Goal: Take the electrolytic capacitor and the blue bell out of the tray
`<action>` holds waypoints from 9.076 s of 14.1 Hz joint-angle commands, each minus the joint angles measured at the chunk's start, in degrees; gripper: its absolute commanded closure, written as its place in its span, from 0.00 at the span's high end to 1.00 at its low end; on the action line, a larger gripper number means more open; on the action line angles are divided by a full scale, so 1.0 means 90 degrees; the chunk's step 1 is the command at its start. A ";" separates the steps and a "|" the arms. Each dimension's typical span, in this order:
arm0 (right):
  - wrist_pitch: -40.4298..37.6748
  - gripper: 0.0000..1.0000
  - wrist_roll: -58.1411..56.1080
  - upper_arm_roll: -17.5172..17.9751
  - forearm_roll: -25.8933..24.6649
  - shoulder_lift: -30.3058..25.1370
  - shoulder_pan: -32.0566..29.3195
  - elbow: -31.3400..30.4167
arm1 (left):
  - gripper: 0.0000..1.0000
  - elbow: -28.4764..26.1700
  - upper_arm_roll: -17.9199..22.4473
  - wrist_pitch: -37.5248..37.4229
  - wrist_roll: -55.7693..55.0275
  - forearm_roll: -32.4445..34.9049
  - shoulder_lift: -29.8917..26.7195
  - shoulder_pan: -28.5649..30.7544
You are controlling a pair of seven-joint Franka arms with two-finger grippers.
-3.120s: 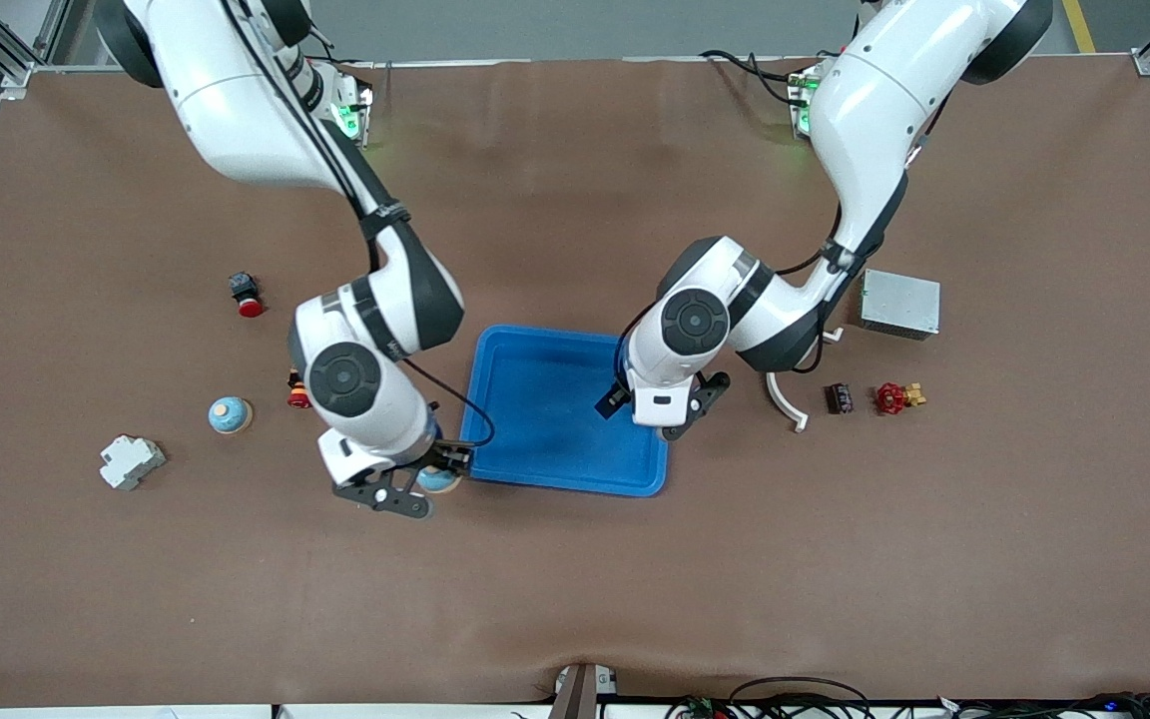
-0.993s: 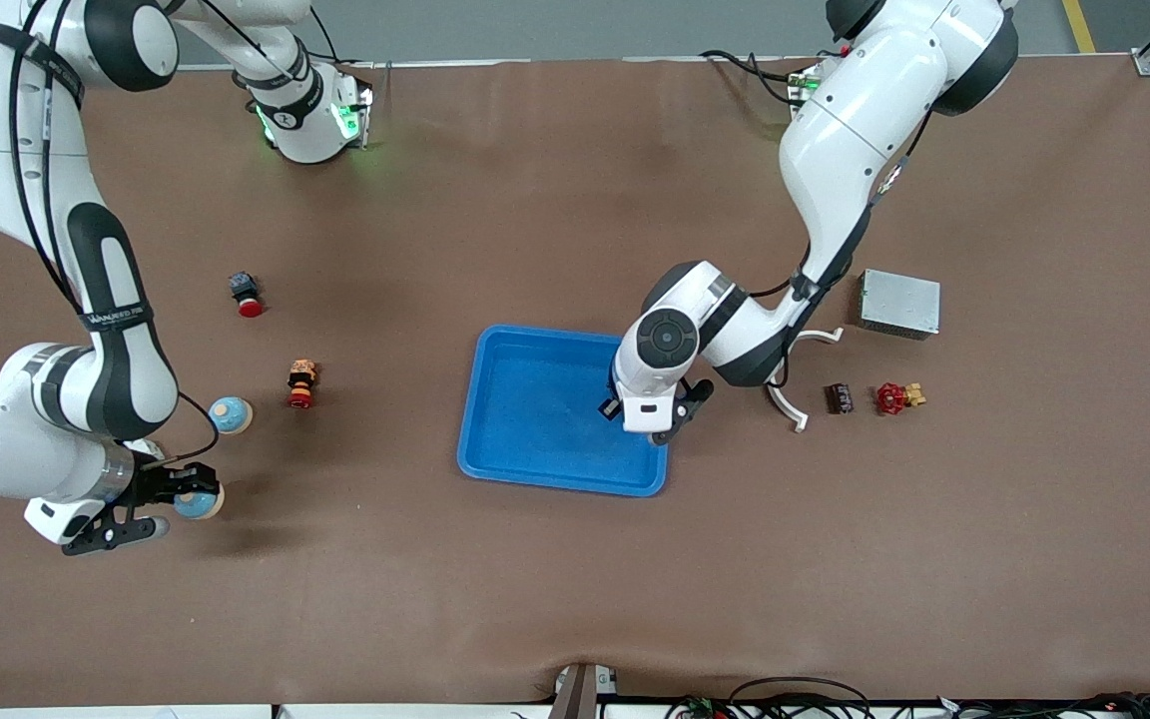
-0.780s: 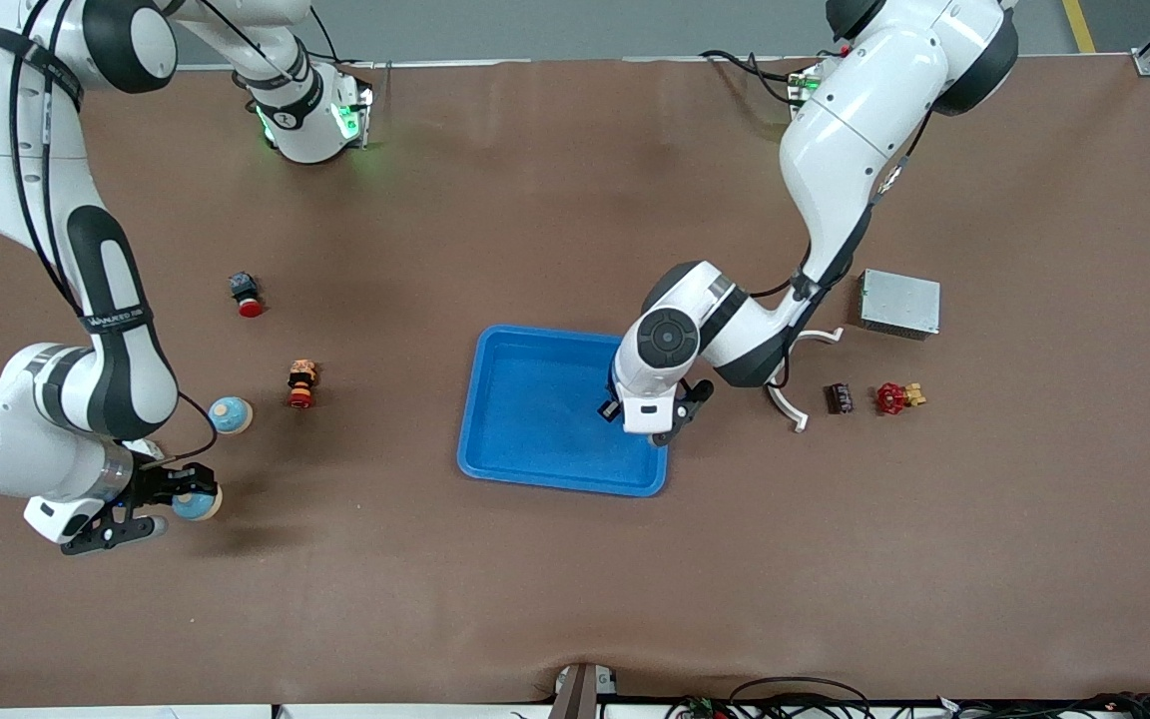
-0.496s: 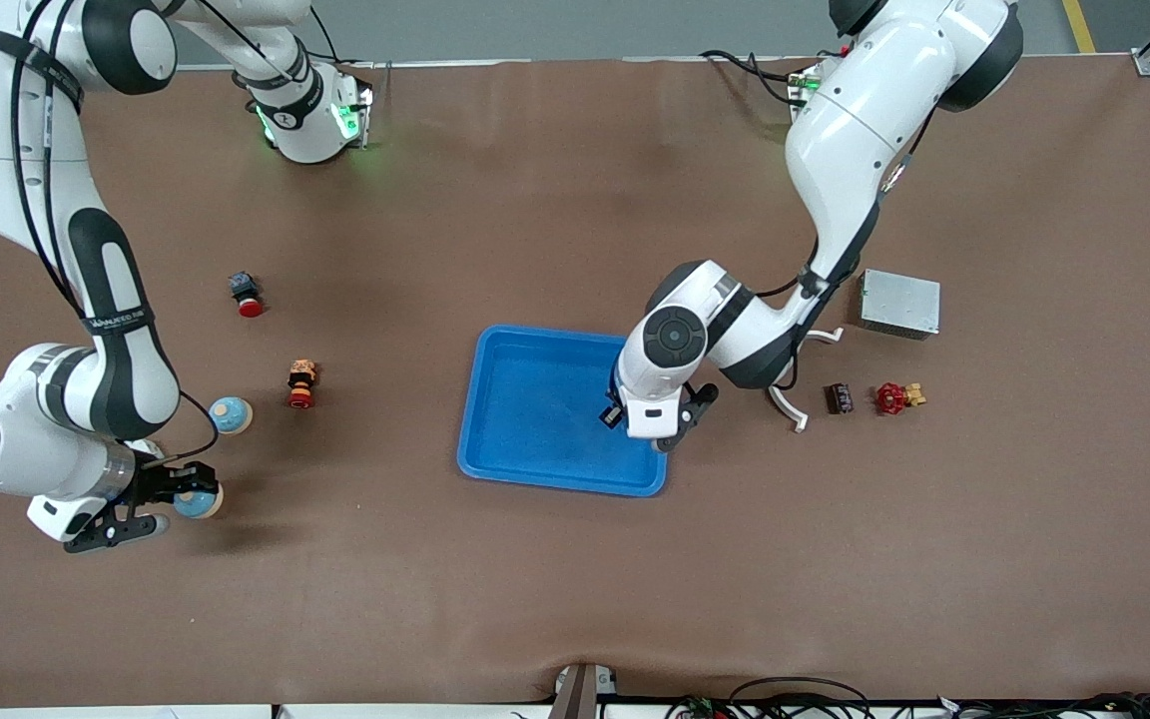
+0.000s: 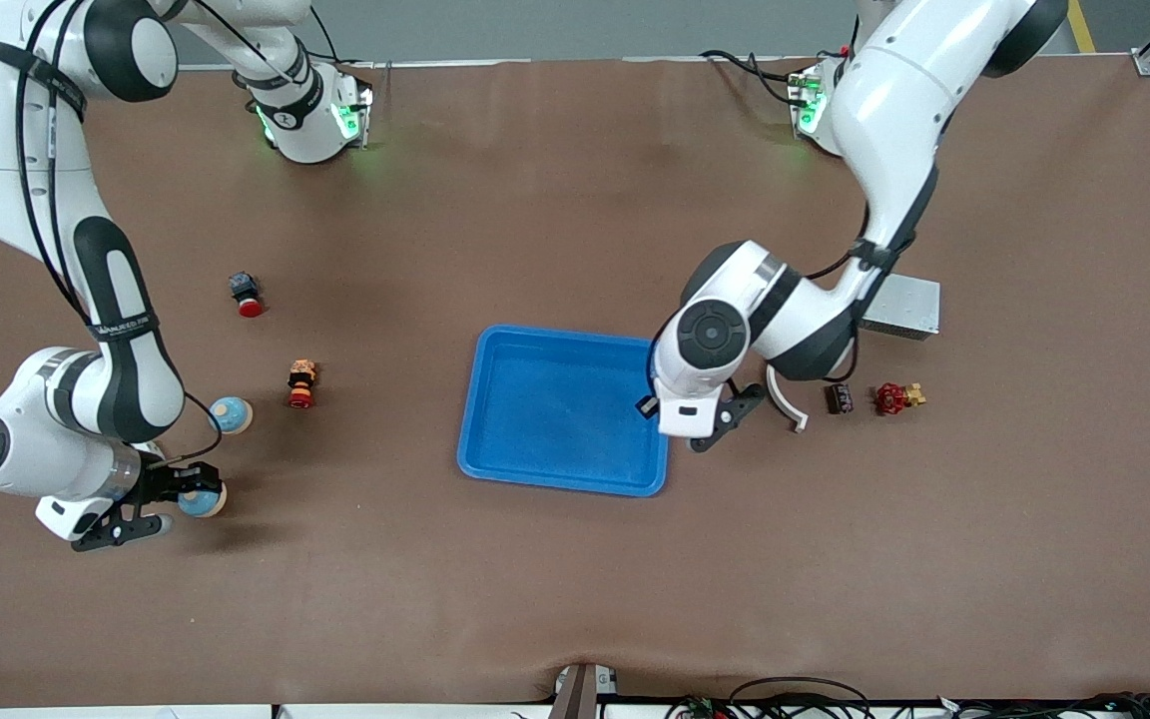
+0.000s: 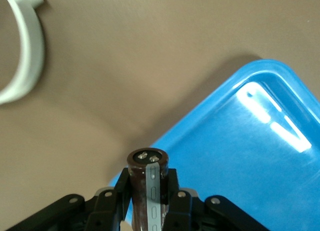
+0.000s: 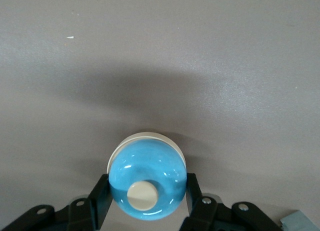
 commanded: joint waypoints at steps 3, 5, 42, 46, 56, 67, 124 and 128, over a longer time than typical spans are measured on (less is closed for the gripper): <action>0.0083 0.00 -0.0161 0.0117 0.0092 0.0045 -0.0175 -0.0005 | 0.00 -0.2538 -0.2070 0.0009 0.2619 -0.0072 -0.1968 0.3335; 0.0151 0.00 -0.0171 0.0117 0.0082 0.0064 -0.0194 -0.0015 | 0.00 -0.2930 -0.3038 -0.0069 0.3713 -0.0082 -0.2204 0.4889; -0.0043 1.00 -0.0142 0.0136 0.0209 0.0006 -0.0175 0.0082 | 0.00 -0.2551 -0.2583 0.1307 0.5926 0.4186 0.0598 0.7094; -0.0210 1.00 -0.0132 0.0156 0.0219 -0.0140 -0.0146 0.0150 | 0.23 -0.2522 -0.2554 0.1307 0.5926 0.4176 0.0657 0.7103; -0.1790 1.00 0.1245 0.0107 0.0102 -0.1575 0.0381 0.0229 | 1.00 -0.2531 -0.2632 0.1074 0.6111 0.4059 0.0305 0.7395; -0.2603 1.00 0.1791 0.0117 -0.0230 -0.2504 0.0645 0.0229 | 1.00 -0.0902 -0.3627 -0.1580 0.9031 0.3229 0.0080 0.8451; -0.4439 1.00 0.2544 0.0048 -0.0455 -0.5033 0.0362 -0.0425 | 1.00 -0.0823 0.2514 -0.1896 0.8230 -0.1371 -0.3943 0.1390; -0.4439 1.00 0.2476 0.0039 -0.0484 -0.5024 0.0352 -0.0416 | 1.00 -0.0744 0.2514 -0.1896 0.8230 -0.1400 -0.3904 0.1439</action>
